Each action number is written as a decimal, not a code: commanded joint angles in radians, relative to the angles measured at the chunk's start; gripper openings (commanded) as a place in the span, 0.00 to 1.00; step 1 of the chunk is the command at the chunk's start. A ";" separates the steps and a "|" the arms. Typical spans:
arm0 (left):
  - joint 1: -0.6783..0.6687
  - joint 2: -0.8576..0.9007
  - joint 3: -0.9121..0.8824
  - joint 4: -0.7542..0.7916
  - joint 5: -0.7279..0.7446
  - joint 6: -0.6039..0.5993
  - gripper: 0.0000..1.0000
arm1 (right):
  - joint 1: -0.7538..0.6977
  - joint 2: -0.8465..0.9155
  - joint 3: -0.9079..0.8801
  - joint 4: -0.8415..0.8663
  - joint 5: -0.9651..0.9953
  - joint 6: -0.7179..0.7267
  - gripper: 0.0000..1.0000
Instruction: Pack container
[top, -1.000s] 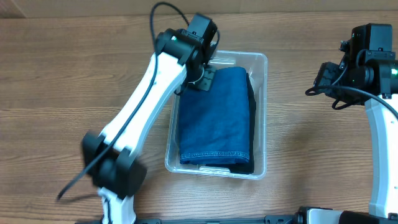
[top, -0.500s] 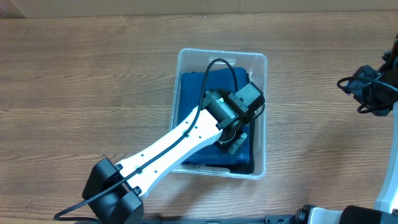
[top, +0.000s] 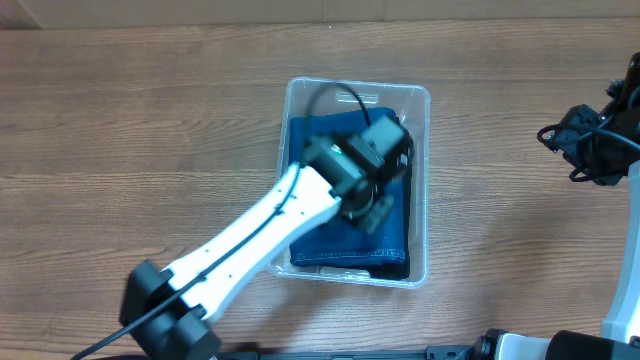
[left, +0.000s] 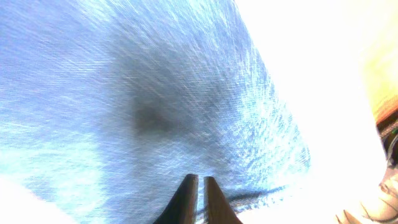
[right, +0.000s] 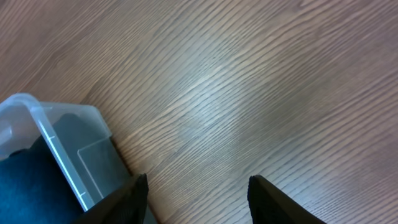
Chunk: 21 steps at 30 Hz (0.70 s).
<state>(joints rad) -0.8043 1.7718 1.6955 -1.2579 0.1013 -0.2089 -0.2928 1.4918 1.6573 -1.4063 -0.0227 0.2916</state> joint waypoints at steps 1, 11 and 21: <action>0.146 -0.135 0.167 -0.059 -0.136 0.014 0.50 | 0.039 -0.003 -0.002 0.006 -0.005 -0.033 0.55; 0.825 -0.173 0.155 -0.105 0.008 -0.009 0.97 | 0.249 0.253 -0.069 0.078 -0.104 -0.137 0.47; 0.845 -0.155 0.150 -0.132 0.003 0.007 0.99 | 0.388 0.367 -0.064 0.209 -0.317 -0.327 0.51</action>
<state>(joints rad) 0.0353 1.6127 1.8519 -1.3865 0.0933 -0.2104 0.0795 1.8668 1.5875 -1.2030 -0.2440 0.0181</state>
